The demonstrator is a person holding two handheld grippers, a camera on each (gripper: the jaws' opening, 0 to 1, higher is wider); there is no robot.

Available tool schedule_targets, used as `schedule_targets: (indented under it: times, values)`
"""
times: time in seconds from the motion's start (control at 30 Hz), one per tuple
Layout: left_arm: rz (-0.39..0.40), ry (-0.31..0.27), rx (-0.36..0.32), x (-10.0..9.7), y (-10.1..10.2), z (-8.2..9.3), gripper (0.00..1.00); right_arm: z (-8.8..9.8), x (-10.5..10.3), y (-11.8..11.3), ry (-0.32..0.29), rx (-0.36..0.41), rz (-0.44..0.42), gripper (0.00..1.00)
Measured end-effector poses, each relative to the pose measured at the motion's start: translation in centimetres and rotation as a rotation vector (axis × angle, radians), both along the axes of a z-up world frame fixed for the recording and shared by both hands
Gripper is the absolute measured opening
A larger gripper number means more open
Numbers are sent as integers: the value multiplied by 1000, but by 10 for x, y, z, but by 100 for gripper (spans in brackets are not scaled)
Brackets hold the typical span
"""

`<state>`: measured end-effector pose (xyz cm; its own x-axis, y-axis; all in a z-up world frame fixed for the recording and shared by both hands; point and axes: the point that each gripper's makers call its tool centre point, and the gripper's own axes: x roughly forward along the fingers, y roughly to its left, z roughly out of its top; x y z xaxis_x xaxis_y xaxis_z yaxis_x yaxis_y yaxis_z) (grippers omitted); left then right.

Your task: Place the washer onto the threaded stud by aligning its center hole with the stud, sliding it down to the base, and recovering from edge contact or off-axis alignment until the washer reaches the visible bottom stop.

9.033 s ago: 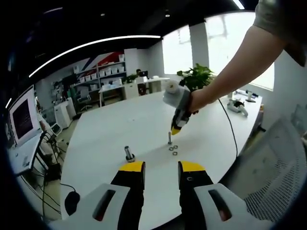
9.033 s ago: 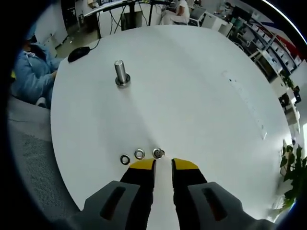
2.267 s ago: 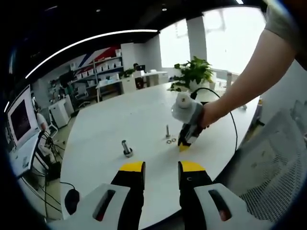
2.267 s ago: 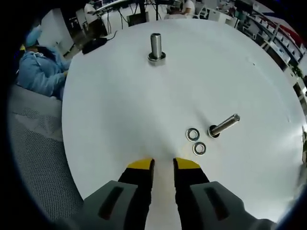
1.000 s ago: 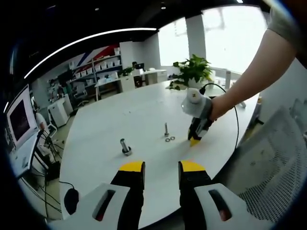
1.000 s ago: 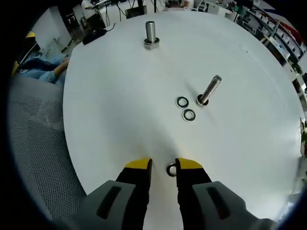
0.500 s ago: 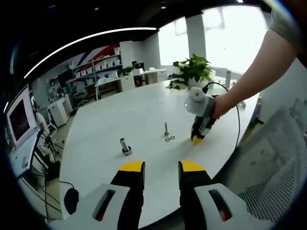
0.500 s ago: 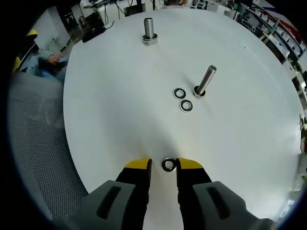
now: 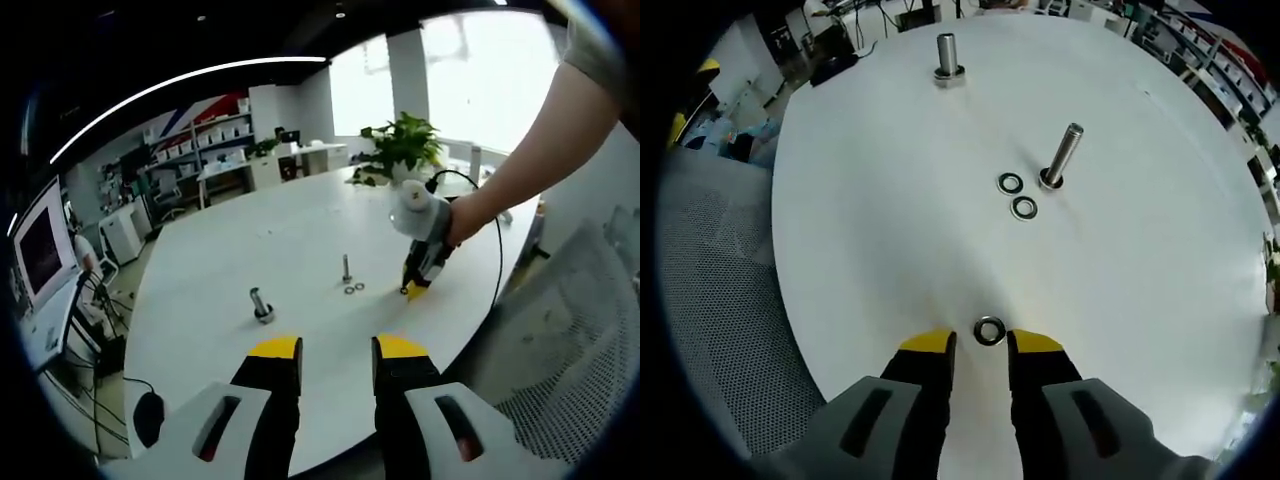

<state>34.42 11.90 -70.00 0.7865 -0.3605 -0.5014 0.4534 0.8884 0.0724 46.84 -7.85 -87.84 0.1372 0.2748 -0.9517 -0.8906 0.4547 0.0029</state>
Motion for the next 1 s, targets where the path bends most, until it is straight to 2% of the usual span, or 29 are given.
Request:
schedule_targets:
  times: [1.0]
  values:
    - [-3, 5, 1, -1, 0, -1, 26, 0, 4, -2, 10, -21, -42, 18]
